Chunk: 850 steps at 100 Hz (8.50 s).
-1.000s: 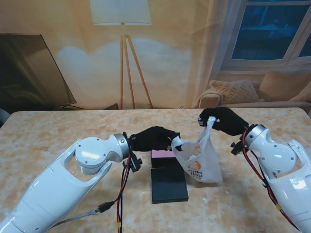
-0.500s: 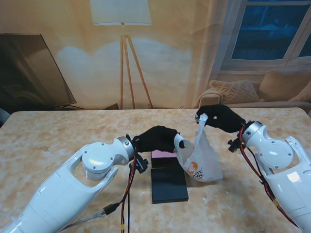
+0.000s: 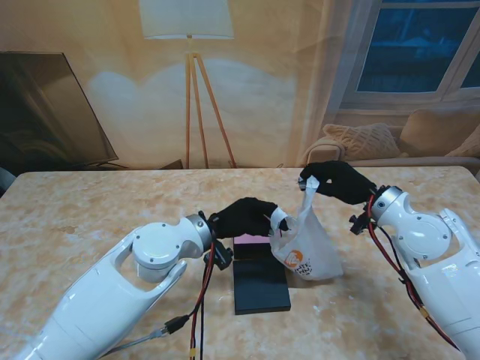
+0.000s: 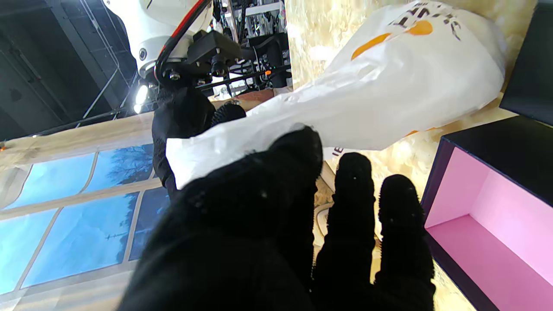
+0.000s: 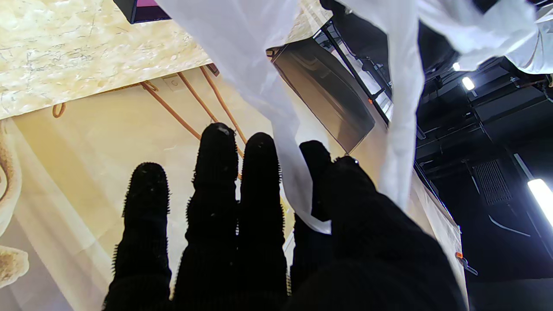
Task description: Pack mini donuts into a plastic bag, tie the opening and put the bag into the gift box
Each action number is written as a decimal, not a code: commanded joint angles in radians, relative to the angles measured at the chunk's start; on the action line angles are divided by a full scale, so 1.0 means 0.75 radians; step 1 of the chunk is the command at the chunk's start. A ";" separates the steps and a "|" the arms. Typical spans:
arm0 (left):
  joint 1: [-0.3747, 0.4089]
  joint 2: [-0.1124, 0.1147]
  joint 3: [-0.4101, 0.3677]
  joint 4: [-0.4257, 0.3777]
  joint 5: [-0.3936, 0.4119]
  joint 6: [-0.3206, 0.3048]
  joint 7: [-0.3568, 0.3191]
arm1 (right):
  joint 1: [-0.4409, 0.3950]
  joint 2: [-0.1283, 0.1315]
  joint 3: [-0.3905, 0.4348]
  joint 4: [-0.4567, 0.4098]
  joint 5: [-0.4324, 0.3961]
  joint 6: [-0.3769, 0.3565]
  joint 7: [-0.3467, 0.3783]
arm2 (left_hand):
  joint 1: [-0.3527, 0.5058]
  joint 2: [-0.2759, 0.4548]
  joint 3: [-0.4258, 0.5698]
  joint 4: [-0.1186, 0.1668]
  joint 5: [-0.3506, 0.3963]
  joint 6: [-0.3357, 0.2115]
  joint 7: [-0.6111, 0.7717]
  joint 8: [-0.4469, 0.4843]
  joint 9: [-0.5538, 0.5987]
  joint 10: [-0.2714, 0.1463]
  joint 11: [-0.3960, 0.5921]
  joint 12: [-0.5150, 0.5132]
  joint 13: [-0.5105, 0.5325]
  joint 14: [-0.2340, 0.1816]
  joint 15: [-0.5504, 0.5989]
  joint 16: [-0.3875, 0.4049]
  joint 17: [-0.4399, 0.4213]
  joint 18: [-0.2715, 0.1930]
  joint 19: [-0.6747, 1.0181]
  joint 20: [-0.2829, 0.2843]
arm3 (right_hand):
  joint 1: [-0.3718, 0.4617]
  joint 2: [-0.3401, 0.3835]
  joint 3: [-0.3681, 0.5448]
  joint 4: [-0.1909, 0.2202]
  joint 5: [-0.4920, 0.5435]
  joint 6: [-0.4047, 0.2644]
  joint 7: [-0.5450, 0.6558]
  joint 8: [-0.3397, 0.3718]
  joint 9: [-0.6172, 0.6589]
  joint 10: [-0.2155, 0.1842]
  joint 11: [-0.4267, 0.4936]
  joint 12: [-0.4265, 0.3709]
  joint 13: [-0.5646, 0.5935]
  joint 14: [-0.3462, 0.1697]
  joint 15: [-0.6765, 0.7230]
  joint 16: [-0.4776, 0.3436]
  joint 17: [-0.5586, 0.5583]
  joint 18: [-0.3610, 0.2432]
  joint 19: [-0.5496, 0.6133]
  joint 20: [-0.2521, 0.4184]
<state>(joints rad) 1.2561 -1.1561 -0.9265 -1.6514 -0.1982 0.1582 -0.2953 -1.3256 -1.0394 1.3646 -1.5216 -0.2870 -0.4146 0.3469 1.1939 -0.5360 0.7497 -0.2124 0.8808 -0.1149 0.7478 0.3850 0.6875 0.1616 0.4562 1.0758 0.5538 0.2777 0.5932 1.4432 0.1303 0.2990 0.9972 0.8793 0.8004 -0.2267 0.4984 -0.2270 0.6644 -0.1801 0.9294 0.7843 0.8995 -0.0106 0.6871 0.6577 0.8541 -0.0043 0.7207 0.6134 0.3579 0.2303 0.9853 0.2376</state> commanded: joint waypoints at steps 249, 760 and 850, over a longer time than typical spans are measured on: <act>-0.118 0.056 0.120 0.093 -0.123 -0.137 -0.351 | -0.059 -0.025 -0.004 -0.076 -0.025 0.133 -0.042 | -0.013 0.261 -0.328 0.052 -0.240 -0.145 -0.273 -0.072 -0.021 -0.015 0.247 0.454 -0.053 -0.069 0.517 0.060 -0.007 -0.056 0.014 0.068 | 0.170 0.031 0.150 0.090 0.010 -0.174 0.028 0.071 -0.028 0.033 -0.025 0.004 -0.027 0.015 -0.049 -0.013 -0.022 -0.010 0.021 0.028; 0.019 -0.069 0.068 -0.012 0.117 0.178 0.247 | -0.042 -0.048 -0.138 -0.137 -0.180 0.270 -0.158 | -0.033 0.436 -0.433 0.097 -0.433 0.001 -0.386 -0.103 -0.307 0.093 0.068 -0.103 -0.129 -0.080 0.337 -0.278 -0.011 -0.078 0.033 -0.032 | 0.214 0.001 0.229 0.090 -0.068 -0.015 0.086 0.138 -0.402 0.277 -0.288 -0.220 -0.365 0.204 -0.303 -0.204 -0.225 0.080 0.038 0.064; 0.041 -0.068 0.050 -0.037 0.055 0.202 0.231 | -0.072 -0.069 -0.165 -0.171 -0.301 0.379 -0.285 | 0.129 0.371 -0.293 0.092 -0.597 0.023 -0.512 -0.167 -0.400 0.104 0.055 0.014 -0.143 -0.034 0.111 0.094 -0.064 -0.113 0.015 0.015 | 0.273 -0.001 0.226 0.082 -0.055 0.067 0.071 0.134 -0.576 0.437 -0.477 -0.427 -0.554 0.331 -0.604 -0.390 -0.458 0.203 -0.027 0.001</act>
<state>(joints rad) 1.2809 -1.1998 -0.8854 -1.6670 -0.1471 0.3096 -0.1002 -1.3654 -1.0813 1.2461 -1.6401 -0.5190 -0.1448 0.1160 1.2474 -0.2280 0.5058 -0.1228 0.4767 -0.0817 0.3888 0.2802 0.3676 0.2451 0.4799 1.0303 0.4147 0.2630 0.6235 1.4544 0.0739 0.2518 0.9670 0.8554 0.8599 -0.2342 0.5653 -0.2270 0.6532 -0.0192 0.9479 0.8595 0.5032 0.2926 0.3276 0.3486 0.4624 0.2346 0.2799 0.3363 0.0308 0.3823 0.9572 0.2488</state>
